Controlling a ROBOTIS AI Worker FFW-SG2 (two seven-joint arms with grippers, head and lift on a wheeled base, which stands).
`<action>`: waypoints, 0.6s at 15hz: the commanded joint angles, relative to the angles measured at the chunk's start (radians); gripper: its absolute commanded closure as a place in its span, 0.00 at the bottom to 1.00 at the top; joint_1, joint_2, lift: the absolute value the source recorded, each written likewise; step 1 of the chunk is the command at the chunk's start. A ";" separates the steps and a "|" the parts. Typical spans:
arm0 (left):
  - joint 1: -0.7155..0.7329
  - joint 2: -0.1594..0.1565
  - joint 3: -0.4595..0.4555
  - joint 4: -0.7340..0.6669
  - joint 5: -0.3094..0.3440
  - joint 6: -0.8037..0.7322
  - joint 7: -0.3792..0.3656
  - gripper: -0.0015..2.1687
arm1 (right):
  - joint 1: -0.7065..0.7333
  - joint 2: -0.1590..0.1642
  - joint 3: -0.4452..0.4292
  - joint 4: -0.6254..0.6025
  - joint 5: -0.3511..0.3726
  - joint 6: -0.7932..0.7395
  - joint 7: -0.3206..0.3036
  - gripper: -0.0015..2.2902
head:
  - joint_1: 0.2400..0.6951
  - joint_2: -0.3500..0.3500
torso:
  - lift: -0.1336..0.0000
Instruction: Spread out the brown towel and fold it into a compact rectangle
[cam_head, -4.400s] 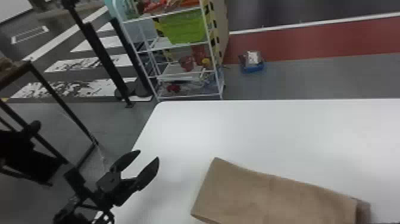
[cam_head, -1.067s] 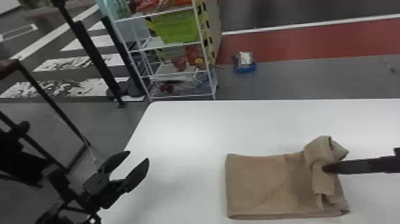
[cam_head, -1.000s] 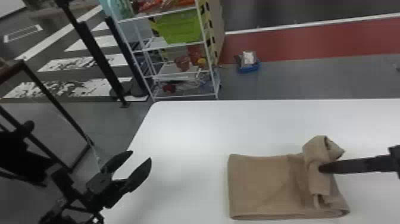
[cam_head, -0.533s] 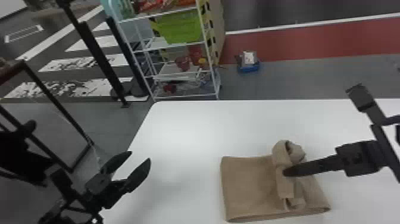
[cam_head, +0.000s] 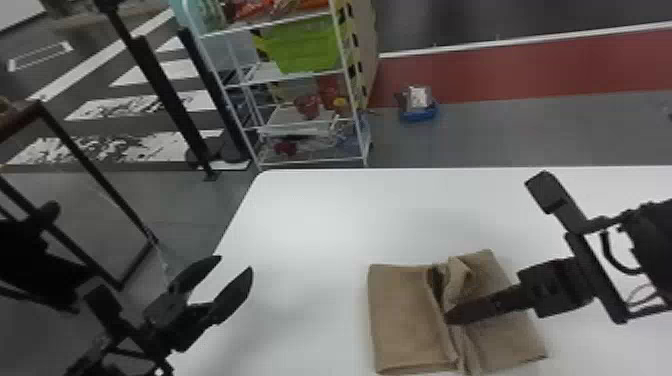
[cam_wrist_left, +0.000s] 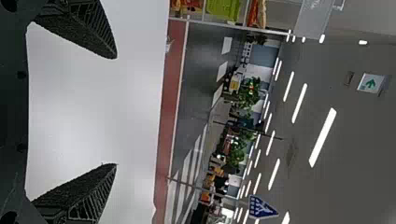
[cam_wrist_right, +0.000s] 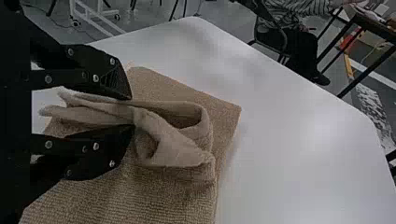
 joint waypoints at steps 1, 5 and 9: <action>0.000 -0.003 0.000 0.003 0.001 -0.003 0.000 0.02 | 0.025 0.020 -0.057 -0.003 -0.048 0.005 -0.020 0.02 | 1.00 1.00 | 0.07; -0.002 -0.003 -0.002 0.003 -0.001 -0.003 0.002 0.02 | 0.054 0.024 -0.118 -0.014 -0.188 0.005 -0.086 0.05 | 1.00 1.00 | 0.07; -0.006 -0.003 0.000 0.005 -0.002 -0.003 0.000 0.02 | 0.057 0.101 -0.117 -0.032 -0.227 0.005 -0.152 0.43 | 1.00 1.00 | 0.07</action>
